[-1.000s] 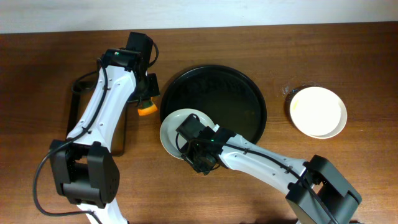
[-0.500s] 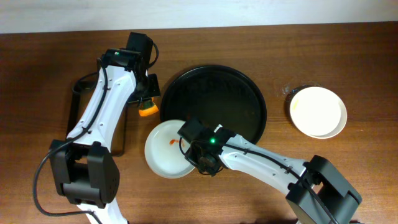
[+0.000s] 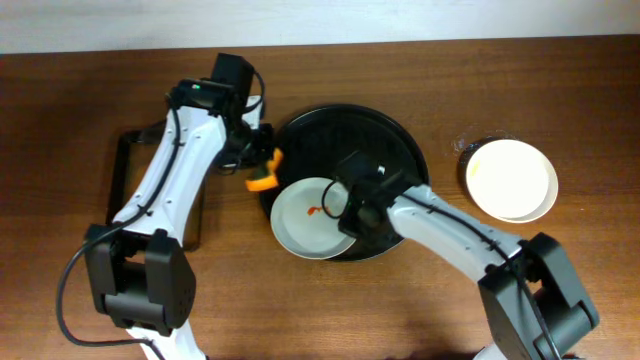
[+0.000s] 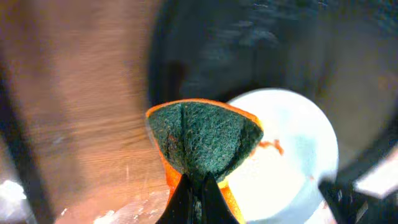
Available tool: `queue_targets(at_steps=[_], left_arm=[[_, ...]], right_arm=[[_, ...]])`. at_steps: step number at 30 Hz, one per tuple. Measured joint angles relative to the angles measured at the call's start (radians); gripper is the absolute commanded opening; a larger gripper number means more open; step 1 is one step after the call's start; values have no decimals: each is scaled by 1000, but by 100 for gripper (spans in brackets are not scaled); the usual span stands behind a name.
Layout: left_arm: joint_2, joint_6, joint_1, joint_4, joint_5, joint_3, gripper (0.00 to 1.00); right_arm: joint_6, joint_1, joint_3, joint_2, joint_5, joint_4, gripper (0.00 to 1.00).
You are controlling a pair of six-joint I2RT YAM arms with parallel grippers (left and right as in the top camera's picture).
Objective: Clean dirty plates on tray and stack at the side
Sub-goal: 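Tilt the bottom plate with right gripper and bring sponge toward it, then scrub the held white plate with the sponge in left gripper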
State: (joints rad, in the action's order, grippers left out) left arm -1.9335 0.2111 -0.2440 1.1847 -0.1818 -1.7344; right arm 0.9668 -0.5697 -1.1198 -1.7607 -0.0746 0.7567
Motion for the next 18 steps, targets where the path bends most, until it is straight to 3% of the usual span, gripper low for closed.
queue_targets(at_steps=[6,18], left_arm=[[0,-135,-136,-74,-118,1,0],[2,-89,-210,-254,-183,236,0]], right_arm=[[-240,54,-19,0,-13,42,4],[-315,54,-19,0,7,63,4]])
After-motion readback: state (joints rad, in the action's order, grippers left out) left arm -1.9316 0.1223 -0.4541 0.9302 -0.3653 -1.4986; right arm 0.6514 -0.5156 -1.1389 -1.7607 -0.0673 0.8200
